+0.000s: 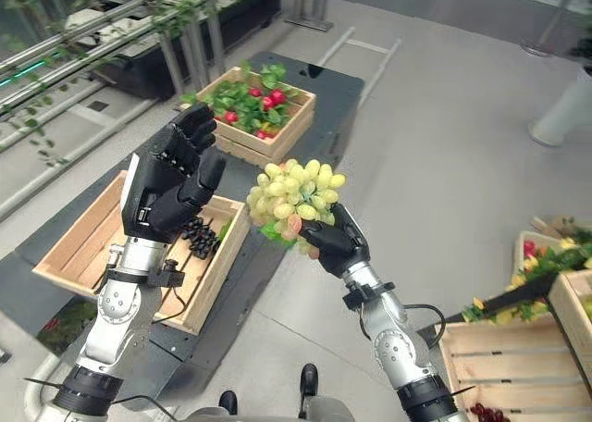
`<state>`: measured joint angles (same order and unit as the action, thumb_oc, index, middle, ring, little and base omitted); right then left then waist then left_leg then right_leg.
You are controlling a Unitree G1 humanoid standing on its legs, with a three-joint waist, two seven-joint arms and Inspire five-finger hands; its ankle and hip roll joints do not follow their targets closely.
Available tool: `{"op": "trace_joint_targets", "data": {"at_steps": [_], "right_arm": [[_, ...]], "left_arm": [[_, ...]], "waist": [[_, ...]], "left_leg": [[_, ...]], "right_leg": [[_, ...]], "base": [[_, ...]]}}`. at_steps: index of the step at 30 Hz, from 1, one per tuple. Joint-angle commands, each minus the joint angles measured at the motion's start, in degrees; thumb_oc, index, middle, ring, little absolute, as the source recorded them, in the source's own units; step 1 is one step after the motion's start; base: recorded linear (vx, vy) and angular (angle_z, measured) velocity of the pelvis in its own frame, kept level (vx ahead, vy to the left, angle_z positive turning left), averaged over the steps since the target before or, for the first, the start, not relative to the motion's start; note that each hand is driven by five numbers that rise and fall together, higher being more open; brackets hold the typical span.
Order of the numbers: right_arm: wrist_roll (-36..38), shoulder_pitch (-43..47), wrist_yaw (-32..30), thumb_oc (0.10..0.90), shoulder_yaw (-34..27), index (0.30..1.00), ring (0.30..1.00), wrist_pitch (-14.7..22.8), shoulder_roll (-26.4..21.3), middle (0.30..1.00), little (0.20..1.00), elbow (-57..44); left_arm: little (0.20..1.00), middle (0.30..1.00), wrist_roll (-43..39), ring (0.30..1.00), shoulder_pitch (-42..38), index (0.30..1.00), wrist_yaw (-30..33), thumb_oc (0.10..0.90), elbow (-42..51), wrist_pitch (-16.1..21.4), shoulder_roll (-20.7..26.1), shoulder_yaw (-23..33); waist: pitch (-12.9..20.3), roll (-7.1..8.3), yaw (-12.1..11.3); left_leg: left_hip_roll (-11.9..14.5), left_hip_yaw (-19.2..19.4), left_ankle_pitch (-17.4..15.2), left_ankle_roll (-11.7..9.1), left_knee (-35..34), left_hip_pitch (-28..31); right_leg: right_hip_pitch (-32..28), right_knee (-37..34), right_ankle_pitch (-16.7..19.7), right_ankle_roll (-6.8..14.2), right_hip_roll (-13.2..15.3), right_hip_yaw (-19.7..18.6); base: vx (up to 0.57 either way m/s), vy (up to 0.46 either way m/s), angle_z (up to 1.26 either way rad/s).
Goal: Pick up the fruits from the basket on one side to the basket on the other side
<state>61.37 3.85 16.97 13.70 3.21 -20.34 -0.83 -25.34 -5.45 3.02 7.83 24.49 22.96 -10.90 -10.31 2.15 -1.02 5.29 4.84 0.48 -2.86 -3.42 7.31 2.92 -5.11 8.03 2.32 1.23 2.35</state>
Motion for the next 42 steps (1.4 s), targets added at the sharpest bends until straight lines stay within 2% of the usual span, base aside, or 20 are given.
{"op": "trace_joint_targets", "data": {"at_steps": [1, 2, 4, 5, 6, 12, 14, 15, 18, 19, 21, 23, 25, 26, 28, 29, 33, 35, 38, 42], "right_arm": [[4.2, 2.5, 5.0, 0.4, -3.0, 0.3, 0.3, 3.3, 3.2, 0.3, 0.3, -9.2], [4.9, 2.4, 5.4, 0.4, -2.6, 0.3, 0.3, 2.8, 2.7, 0.3, 0.3, -9.1], [6.2, 2.2, 4.6, 0.4, -1.9, 0.3, 0.3, 2.8, 2.2, 0.3, 0.3, -9.3], [6.5, 2.2, 4.2, 0.4, -1.8, 0.3, 0.3, 3.1, 2.2, 0.3, 0.3, -9.3], [6.5, 2.3, 4.5, 0.4, -1.2, 0.3, 0.3, 2.8, 2.6, 0.3, 0.3, -8.8], [4.7, 2.4, 4.8, 0.4, -0.3, 0.3, 0.3, 2.4, 4.0, 0.3, 0.3, -7.3], [3.9, 1.8, 5.6, 0.4, -0.3, 0.3, 0.3, 2.0, 4.4, 0.3, 0.3, -8.1], [4.1, 1.8, 5.5, 0.4, -0.1, 0.3, 0.3, 1.6, 4.6, 0.3, 0.3, -8.4], [3.4, 1.8, 5.6, 0.4, -0.1, 0.3, 0.3, 1.5, 4.9, 0.3, 0.3, -8.2], [3.9, 1.8, 5.4, 0.4, 0.1, 0.3, 0.3, 1.5, 4.8, 0.3, 0.3, -8.1], [3.7, 2.1, 5.5, 0.4, 0.2, 0.3, 0.3, 1.9, 4.7, 0.3, 0.3, -7.7], [3.9, 3.1, 7.1, 0.4, 0.3, 0.3, 0.3, 2.5, 3.4, 0.3, 0.3, -7.0], [4.1, 3.4, 7.6, 0.4, 0.4, 0.3, 0.3, 2.7, 3.0, 0.3, 0.3, -6.9], [3.5, 3.8, 9.4, 0.4, 0.9, 0.3, 0.3, 2.6, 2.8, 0.3, 0.3, -6.9], [2.9, 3.6, 10.2, 0.4, 1.4, 0.3, 0.3, 2.9, 2.7, 0.3, 0.3, -7.2], [2.6, 2.9, 11.1, 0.4, 1.8, 0.3, 0.3, 2.9, 2.5, 0.3, 0.3, -7.6], [3.0, 1.8, 11.6, 0.4, 2.1, 0.3, 0.3, 3.2, 2.6, 0.3, 0.3, -8.0], [2.8, 3.0, 10.6, 0.4, 2.7, 0.3, 0.3, 3.4, 3.1, 0.3, 0.3, -8.0], [2.0, 4.8, 9.3, 0.4, 2.9, 0.3, 0.3, 3.3, 3.1, 0.3, 0.3, -8.1], [1.4, 4.7, 9.4, 0.4, 2.2, 0.3, 0.3, 3.2, 2.9, 0.3, 0.3, -7.9]], "left_arm": [[0.9, 0.9, -2.3, 0.9, -4.0, 0.9, 0.7, 0.8, 1.8, 5.6, 0.6, 1.0], [0.9, 0.9, -2.4, 0.9, -3.1, 0.9, 1.1, 0.8, 2.1, 5.9, 0.6, 1.2], [0.9, 0.9, -3.0, 0.9, -2.2, 0.9, 0.0, 0.8, 2.6, 6.5, 0.6, 2.0], [0.9, 0.9, -3.2, 0.9, -2.1, 0.9, -0.4, 0.8, 2.6, 6.6, 0.6, 2.1], [0.9, 0.9, -3.6, 0.9, -2.0, 0.9, -0.7, 0.8, 2.8, 7.1, 0.6, 2.6], [0.9, 0.9, -6.2, 0.9, -3.8, 0.9, -2.3, 0.8, 1.1, 6.8, 0.3, 1.6], [0.9, 0.9, -6.0, 0.9, -3.4, 0.9, -3.5, 0.8, 1.5, 6.9, 0.3, 1.6], [0.9, 0.9, -4.9, 0.9, -3.6, 0.9, -3.0, 0.8, 1.6, 6.7, 0.5, 1.1], [0.9, 0.9, -5.5, 0.9, -3.9, 0.9, -3.7, 0.8, 1.4, 6.0, 0.5, 1.1], [0.9, 0.9, -5.3, 0.9, -3.9, 0.9, -3.8, 0.8, 1.2, 5.3, 0.8, 1.5], [0.9, 0.9, -6.0, 0.9, -4.0, 0.9, -4.3, 0.8, 1.2, 4.7, 1.3, 1.8], [0.9, 0.9, -6.3, 0.9, -3.7, 0.9, -5.1, 0.8, 0.4, 5.3, 2.2, 2.3], [0.9, 0.9, -6.5, 0.9, -3.3, 0.9, -4.9, 0.8, 0.3, 5.7, 2.6, 2.1], [0.9, 0.9, -5.7, 0.9, -2.6, 0.9, -3.6, 0.8, 0.8, 5.9, 3.0, 2.1], [0.9, 0.9, -6.0, 0.9, -2.2, 0.9, -3.2, 0.8, 1.2, 5.8, 3.4, 2.1], [0.9, 0.9, -6.0, 0.9, -1.6, 0.9, -3.3, 0.8, 1.3, 6.0, 3.7, 2.7], [0.9, 0.9, -5.5, 0.9, -0.6, 0.9, -3.4, 0.8, 2.6, 5.6, 4.0, 3.4], [0.9, 0.9, -4.4, 0.9, -0.8, 0.9, -1.4, 0.8, 3.5, 5.1, 4.0, 3.3], [0.9, 0.9, -4.7, 0.9, -2.2, 0.9, -0.7, 0.8, 3.3, 4.6, 3.7, 3.1], [0.9, 0.9, -5.7, 0.9, -4.2, 0.9, -1.5, 0.8, 2.0, 4.3, 2.4, 2.0]], "waist": [[6.8, 1.98, -0.9], [6.9, 2.17, -1.5], [6.6, 2.56, -2.4], [6.5, 2.57, -2.5], [6.4, 2.29, -3.0], [7.7, 0.41, -1.5], [7.3, -0.12, -1.2], [6.4, -0.46, -0.8], [5.7, -0.22, -0.8], [5.3, -0.21, -0.9], [5.1, -0.26, -1.3], [4.7, -1.31, -2.1], [4.6, -1.74, -2.5], [4.6, -2.14, -3.2], [4.6, -1.91, -3.7], [4.8, -1.38, -4.5], [5.8, -0.05, -6.2], [6.7, 0.72, -7.3], [7.5, 1.15, -6.7], [7.7, 1.4, -4.7]], "left_leg": [[-4.7, -10.6, -0.2, 1.4, 5.7, -9.1], [-6.5, -13.6, -1.7, 1.6, 8.5, -9.8], [-9.5, -16.5, -4.3, 2.0, 14.3, -11.5], [-9.8, -16.7, -4.6, 2.1, 15.0, -11.8], [-11.4, -19.0, -4.4, 2.9, 14.7, -12.0], [-11.0, -17.3, -2.4, 4.0, 5.7, -7.9], [-11.7, -17.1, -2.1, 4.6, 3.8, -7.0], [-12.2, -16.4, -1.9, 5.1, 2.3, -5.9], [-13.0, -15.4, -1.9, 5.6, 1.1, -5.3], [-12.9, -14.3, -2.5, 5.8, 0.9, -4.8], [-12.8, -13.4, -2.1, 5.8, 0.6, -5.1], [-11.2, -10.6, -0.7, 6.1, -1.0, -4.8], [-10.7, -9.6, -0.1, 6.3, -1.0, -5.0], [-10.2, -8.4, 0.2, 6.8, -0.6, -5.5], [-10.2, -7.8, 0.1, 7.3, -0.1, -5.9], [-9.9, -6.5, -0.2, 7.5, 0.7, -6.7], [-8.8, -3.8, 0.3, 6.4, 0.3, -7.5], [-7.5, -1.0, 1.1, 4.9, -0.9, -7.7], [-6.1, 1.2, 1.5, 3.5, -1.4, -8.4], [-4.0, 1.9, 1.8, 2.3, -1.6, -8.7]], "right_leg": [[-5.6, 0.1, -5.5, 0.5, 0.2, -2.6], [-5.5, 0.1, -5.1, 0.5, 0.4, -4.2], [-5.5, 0.1, -4.5, 0.6, 1.0, -5.9], [-5.5, 0.1, -4.5, 0.7, 1.1, -6.1], [-5.3, 0.2, -4.0, 0.8, 1.0, -6.9], [-3.9, 0.1, -3.2, 2.5, 2.1, -7.9], [-2.0, 1.4, -2.5, 4.0, 3.1, -8.5], [0.7, 3.0, -1.0, 5.5, 4.1, -8.5], [2.9, 1.9, 2.5, 7.1, 5.8, -8.4], [3.8, 1.2, 4.2, 7.5, 6.5, -7.5], [4.6, 2.6, 4.0, 7.4, 6.8, -6.3], [4.2, 9.2, 0.0, 6.6, 6.4, -1.3], [4.3, 14.3, -2.2, 6.0, 6.2, 0.7], [4.1, 20.5, -4.1, 5.1, 6.4, 3.1], [3.9, 23.3, -5.3, 4.7, 6.9, 4.2], [2.4, 23.3, -6.8, 4.4, 7.7, 6.5], [-4.5, 16.0, -8.5, 4.6, 9.6, 11.0], [-8.7, 6.4, -7.6, 5.4, 10.3, 13.1], [-9.0, 0.9, -6.1, 6.0, 9.3, 12.1], [-7.5, 0.1, -6.3, 4.6, 7.3, 10.0]], "base": [[-0.05, 0.03, -0.65], [-0.06, 0.09, -0.72], [-0.08, 0.147, -0.58], [-0.11, 0.212, -0.76], [-0.11, 0.254, -1.01], [-0.1, 0.352, -0.95], [-0.12, 0.353, -0.39], [-0.12, 0.314, -0.2], [-0.11, 0.204, -0.32], [-0.15, 0.166, -0.49], [-0.14, 0.098, -0.48], [-0.17, 0.077, -0.45], [-0.13, 0.043, -0.43], [-0.1, 0.029, -0.34], [-0.11, -0.015, -0.41], [-0.09, -0.062, -0.52], [-0.05, -0.176, -0.63], [-0.07, -0.254, -1.1], [-0.11, -0.275, -1.24], [-0.1, -0.286, -0.86]]}}
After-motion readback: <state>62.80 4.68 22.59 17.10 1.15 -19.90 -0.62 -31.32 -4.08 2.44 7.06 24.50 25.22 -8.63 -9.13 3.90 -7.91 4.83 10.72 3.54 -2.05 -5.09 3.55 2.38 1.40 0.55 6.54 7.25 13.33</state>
